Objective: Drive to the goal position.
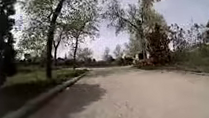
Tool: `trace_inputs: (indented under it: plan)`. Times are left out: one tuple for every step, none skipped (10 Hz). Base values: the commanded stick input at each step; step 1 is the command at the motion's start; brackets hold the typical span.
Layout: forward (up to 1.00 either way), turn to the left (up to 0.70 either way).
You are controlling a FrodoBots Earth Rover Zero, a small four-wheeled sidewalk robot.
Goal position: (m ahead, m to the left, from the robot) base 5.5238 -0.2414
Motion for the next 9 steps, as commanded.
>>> trace_inputs:
  plan:
    - [0.7,0.0]
    - [0.7,0.0]
    - [0.7,0.0]
    - [0.7,0.0]
    - [0.7,0.0]
    - [0.7,0.0]
    - [0.7,0.0]
    - [0.7,0.0]
    - [0.7,0.0]
